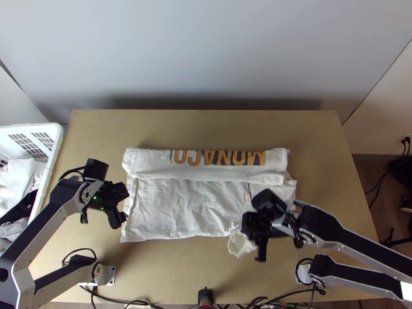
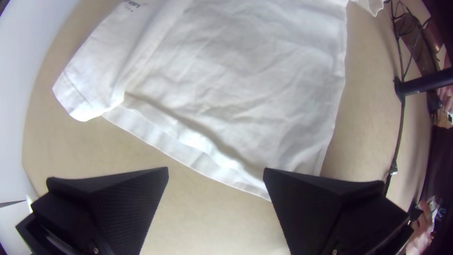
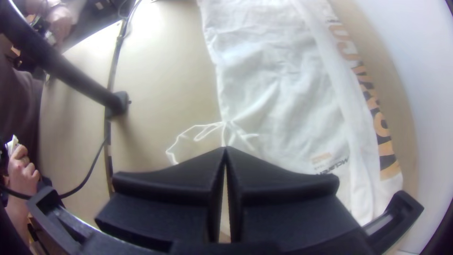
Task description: Fold the t-shirt
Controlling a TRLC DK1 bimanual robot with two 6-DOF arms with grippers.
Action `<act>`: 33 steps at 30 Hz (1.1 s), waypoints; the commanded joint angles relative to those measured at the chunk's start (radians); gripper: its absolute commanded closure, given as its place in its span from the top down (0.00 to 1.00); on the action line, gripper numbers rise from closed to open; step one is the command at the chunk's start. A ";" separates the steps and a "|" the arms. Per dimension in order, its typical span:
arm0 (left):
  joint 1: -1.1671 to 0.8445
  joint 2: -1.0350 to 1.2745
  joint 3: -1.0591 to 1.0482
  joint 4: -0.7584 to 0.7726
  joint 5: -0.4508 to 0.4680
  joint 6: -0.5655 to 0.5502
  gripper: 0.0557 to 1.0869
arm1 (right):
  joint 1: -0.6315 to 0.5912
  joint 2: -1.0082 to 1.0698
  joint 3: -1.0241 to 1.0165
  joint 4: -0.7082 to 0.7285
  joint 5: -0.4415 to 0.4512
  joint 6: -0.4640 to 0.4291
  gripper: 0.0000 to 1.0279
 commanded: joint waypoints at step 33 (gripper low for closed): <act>0.014 0.018 0.005 -0.009 -0.001 -0.020 0.95 | -0.623 0.521 0.199 -0.253 -0.307 -0.211 0.03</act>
